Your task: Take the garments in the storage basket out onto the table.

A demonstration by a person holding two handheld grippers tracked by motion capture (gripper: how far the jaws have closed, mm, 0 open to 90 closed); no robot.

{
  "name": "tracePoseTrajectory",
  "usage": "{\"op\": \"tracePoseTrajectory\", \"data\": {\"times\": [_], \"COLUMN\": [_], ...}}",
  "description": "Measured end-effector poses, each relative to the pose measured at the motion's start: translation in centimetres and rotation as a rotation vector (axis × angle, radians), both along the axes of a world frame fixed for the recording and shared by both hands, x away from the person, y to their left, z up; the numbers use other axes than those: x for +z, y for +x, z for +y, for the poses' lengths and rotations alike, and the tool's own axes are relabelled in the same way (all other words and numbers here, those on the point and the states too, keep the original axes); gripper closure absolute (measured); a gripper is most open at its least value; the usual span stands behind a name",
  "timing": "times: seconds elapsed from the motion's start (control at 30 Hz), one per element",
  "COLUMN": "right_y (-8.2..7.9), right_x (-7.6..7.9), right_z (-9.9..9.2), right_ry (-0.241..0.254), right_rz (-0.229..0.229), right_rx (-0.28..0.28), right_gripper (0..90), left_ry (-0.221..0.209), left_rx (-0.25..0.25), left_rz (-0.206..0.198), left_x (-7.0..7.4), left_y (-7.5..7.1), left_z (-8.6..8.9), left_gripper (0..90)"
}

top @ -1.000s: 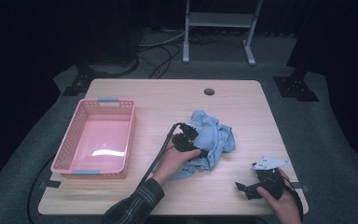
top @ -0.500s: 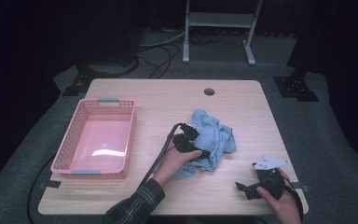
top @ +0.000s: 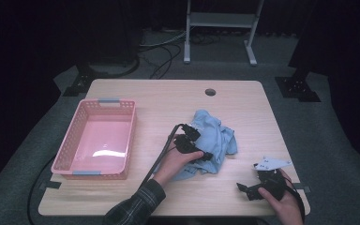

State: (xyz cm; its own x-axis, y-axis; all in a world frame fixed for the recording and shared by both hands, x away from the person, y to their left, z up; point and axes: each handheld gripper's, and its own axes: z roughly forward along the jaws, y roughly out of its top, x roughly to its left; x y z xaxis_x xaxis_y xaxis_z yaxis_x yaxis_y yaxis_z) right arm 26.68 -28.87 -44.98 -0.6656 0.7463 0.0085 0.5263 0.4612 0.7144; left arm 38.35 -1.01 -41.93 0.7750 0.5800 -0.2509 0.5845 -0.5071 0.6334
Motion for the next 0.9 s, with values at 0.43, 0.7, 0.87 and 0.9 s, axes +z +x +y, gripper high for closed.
{"op": "tracePoseTrajectory", "data": {"times": [0.43,0.7,0.87,0.9], "right_y": [0.0,0.0,0.0,0.0], "right_x": [0.0,0.0,0.0,0.0], "right_z": [0.0,0.0,0.0,0.0], "right_ry": [0.0,0.0,0.0,0.0], "right_rz": [0.0,0.0,0.0,0.0], "right_rx": [0.001,0.001,0.001,0.001], "right_gripper": [0.0,0.0,0.0,0.0], "left_ry": [0.001,-0.021,-0.027,-0.028], "left_rx": [0.011,0.014,0.017,0.016], "left_rz": [0.001,-0.003,-0.009,-0.012], "left_x": [0.2,0.9,1.4,1.5], "left_y": [0.0,-0.1,-0.2,-0.2], "left_z": [0.1,0.3,0.4,0.5], "left_gripper": [10.7,10.6,10.5,10.5]}}
